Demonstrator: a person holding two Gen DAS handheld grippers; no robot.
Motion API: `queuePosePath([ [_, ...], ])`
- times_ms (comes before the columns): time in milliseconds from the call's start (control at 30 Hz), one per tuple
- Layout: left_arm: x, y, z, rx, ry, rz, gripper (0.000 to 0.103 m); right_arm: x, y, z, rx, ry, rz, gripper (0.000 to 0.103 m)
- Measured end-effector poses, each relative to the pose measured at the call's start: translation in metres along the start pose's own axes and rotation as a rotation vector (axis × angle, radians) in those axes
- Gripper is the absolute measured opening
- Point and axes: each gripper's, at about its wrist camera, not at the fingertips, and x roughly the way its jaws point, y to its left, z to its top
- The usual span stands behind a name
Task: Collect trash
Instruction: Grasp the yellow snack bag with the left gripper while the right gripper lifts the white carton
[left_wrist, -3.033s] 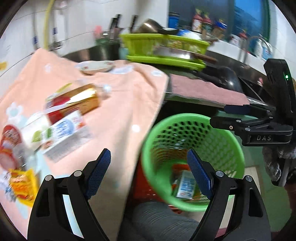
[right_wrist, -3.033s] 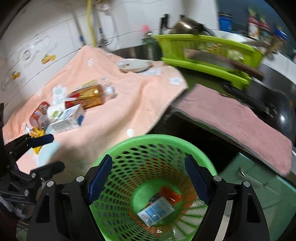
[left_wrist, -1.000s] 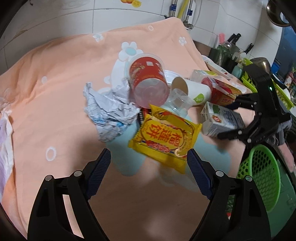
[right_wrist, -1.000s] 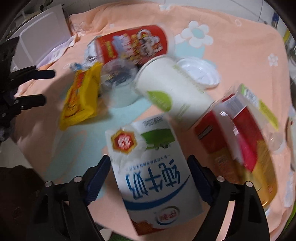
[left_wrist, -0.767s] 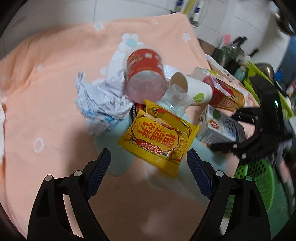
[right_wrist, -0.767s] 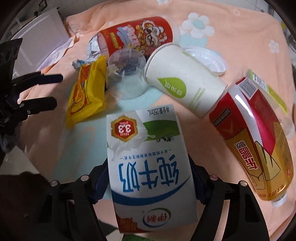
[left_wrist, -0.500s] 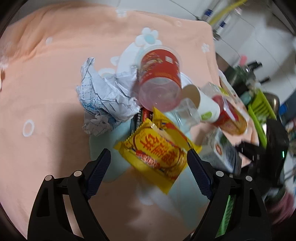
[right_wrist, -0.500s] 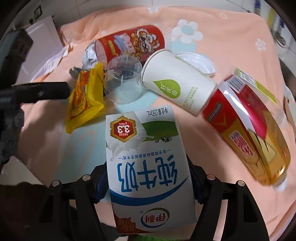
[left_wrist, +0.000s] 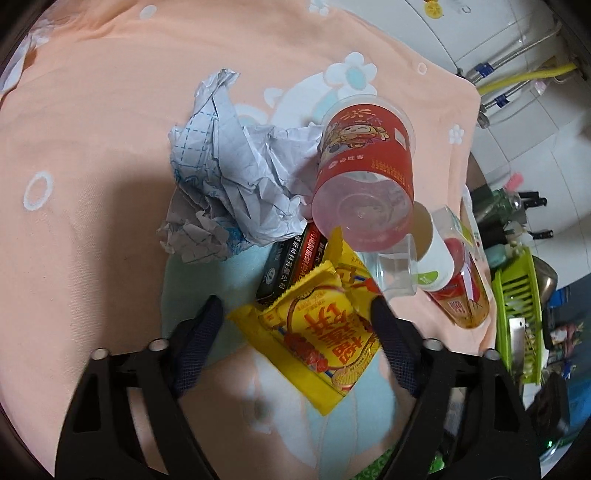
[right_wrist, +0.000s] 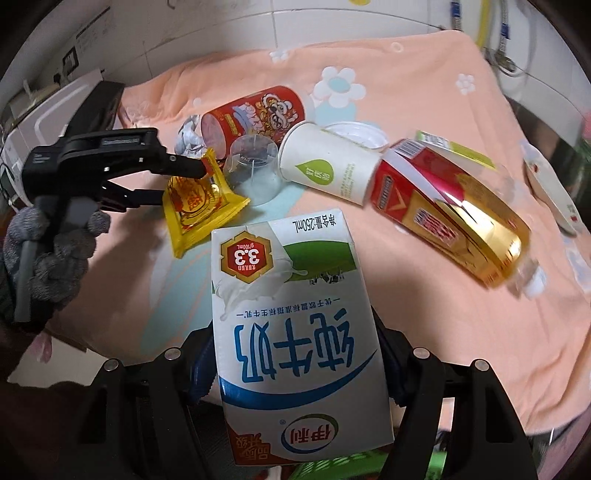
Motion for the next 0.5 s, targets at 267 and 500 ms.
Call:
queuePosePath([
  [267, -0.002, 0.003, -0.004, 0.003, 0.007, -0.032, 0.049, -0.027, 0.004, -0.028, 0.084, -0.046, -0.032, 0.068],
  [500, -0.024, -0.005, -0.019, 0.085, -0.009, -0.082, 0.045, -0.053, 0.009, -0.047, 0.164, -0.099, -0.074, 0.068],
])
